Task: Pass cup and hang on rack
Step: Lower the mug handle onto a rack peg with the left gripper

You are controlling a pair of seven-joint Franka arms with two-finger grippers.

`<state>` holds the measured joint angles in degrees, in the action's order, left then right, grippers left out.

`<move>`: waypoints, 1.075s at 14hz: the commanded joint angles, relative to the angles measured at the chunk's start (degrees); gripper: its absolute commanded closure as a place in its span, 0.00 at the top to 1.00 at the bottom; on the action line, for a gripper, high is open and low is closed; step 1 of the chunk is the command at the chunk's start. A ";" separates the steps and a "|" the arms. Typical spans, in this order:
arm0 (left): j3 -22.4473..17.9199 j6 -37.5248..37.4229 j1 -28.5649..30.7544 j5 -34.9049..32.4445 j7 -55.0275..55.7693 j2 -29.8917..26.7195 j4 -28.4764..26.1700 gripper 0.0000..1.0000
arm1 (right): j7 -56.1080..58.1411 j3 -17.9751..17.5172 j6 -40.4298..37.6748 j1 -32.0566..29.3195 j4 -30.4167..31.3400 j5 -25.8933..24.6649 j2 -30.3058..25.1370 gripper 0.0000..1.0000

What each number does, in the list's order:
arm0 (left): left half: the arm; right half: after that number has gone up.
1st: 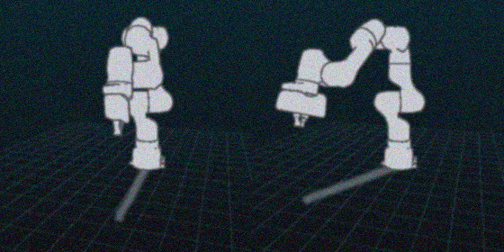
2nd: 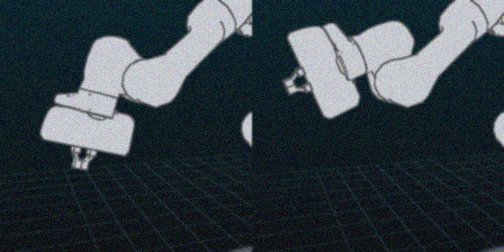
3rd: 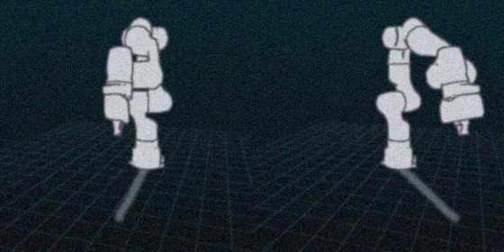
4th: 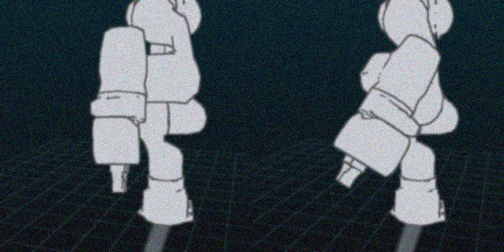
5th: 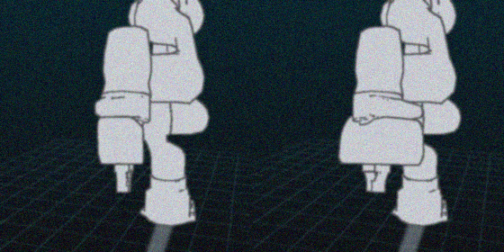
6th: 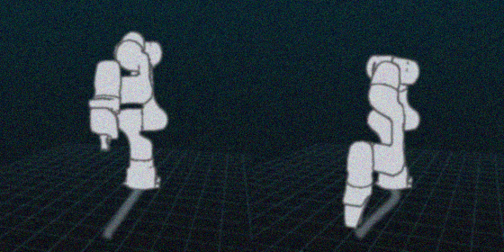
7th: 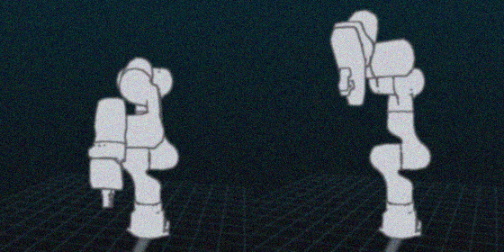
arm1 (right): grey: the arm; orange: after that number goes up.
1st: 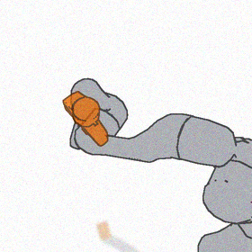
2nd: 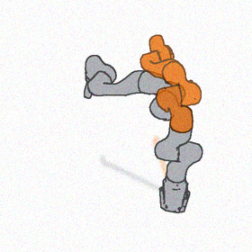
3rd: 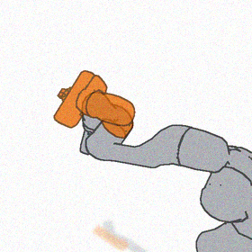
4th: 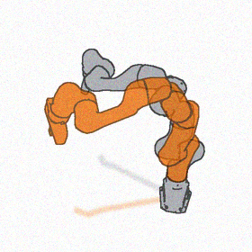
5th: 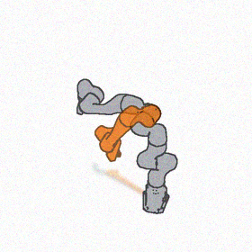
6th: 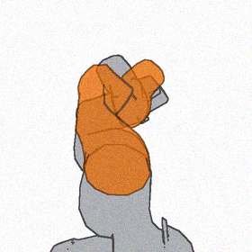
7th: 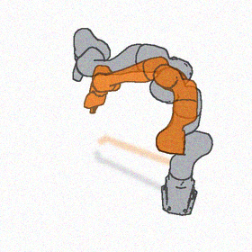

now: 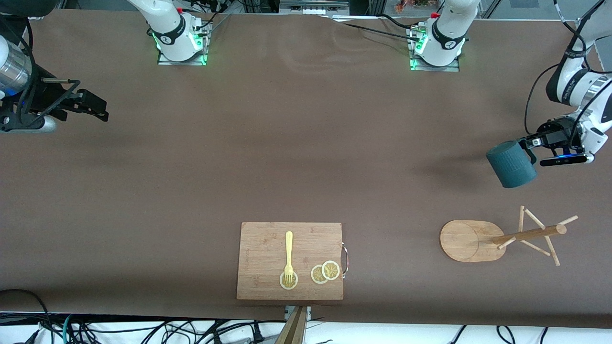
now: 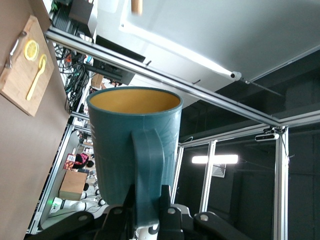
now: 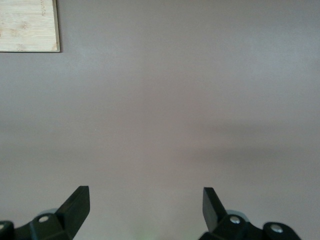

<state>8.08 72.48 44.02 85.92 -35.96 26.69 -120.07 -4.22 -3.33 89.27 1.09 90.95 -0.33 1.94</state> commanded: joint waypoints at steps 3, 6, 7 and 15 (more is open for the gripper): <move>0.71 1.52 0.11 2.67 1.16 5.04 6.43 0.00 | -0.26 -0.71 -0.76 -0.74 -1.30 -0.11 0.44 1.00; 0.88 3.36 -1.03 4.60 0.72 5.04 6.51 0.00 | -0.35 -0.71 -0.76 -0.74 -1.21 -0.11 0.44 1.00; 0.88 3.54 -1.73 5.39 0.11 5.04 6.51 0.00 | -0.27 -0.71 -0.76 -0.74 -1.30 -0.11 0.44 1.00; 0.88 6.01 -4.12 9.70 -1.48 9.16 12.48 0.00 | -0.35 -0.71 -0.67 -0.74 -1.30 -0.11 0.44 1.00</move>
<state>9.00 78.83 40.09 94.02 -37.14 32.29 -112.31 -4.22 -3.33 89.27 1.09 90.94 -0.33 1.93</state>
